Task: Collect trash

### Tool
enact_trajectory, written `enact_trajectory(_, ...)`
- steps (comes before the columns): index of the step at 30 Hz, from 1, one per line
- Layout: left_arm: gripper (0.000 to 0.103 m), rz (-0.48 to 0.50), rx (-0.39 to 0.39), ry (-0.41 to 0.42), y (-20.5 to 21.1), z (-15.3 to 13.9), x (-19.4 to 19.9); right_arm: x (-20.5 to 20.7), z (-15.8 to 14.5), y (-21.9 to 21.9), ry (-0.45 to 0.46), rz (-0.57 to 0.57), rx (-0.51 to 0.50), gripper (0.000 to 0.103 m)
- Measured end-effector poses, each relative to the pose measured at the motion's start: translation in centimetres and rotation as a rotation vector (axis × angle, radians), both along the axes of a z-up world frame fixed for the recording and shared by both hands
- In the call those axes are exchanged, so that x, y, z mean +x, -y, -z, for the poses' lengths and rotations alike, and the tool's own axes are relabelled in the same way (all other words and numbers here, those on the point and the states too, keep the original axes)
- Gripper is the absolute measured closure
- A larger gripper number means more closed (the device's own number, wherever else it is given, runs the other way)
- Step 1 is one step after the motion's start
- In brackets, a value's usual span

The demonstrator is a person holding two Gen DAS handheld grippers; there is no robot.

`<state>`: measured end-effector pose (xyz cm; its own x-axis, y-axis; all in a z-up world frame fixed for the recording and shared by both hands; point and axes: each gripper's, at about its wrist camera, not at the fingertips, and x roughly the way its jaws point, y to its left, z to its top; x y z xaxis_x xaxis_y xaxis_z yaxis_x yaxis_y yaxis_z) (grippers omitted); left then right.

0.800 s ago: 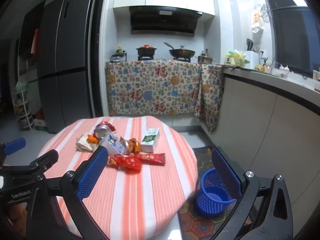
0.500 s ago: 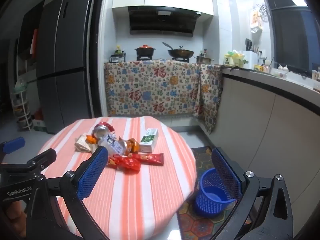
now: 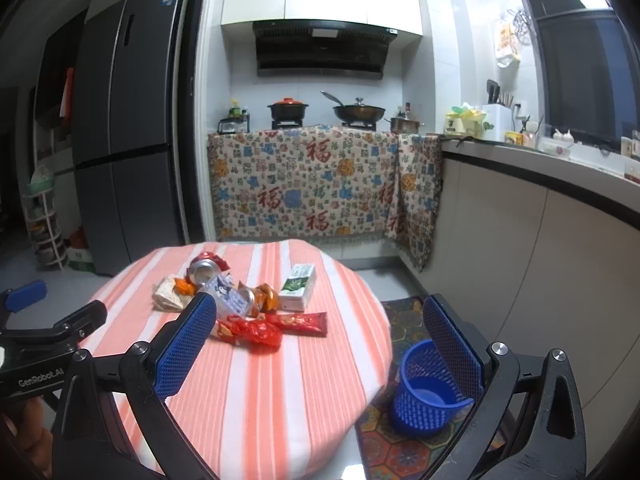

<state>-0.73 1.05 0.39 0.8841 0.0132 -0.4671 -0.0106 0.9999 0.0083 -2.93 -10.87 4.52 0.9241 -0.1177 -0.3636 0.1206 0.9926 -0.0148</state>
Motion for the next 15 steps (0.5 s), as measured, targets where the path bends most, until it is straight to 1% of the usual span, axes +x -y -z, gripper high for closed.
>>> enact_trajectory(6, 0.0, 0.009, -0.022, 0.001, -0.25, -0.38, -0.15, -0.11, -0.02, 0.18, 0.002, -0.005, 0.002, 0.0)
enact_trajectory(15, 0.0, 0.011, -0.02, 0.002, -0.03, -0.68, -0.19, -0.22, -0.35, 0.08, 0.005, -0.006, 0.002, 0.0)
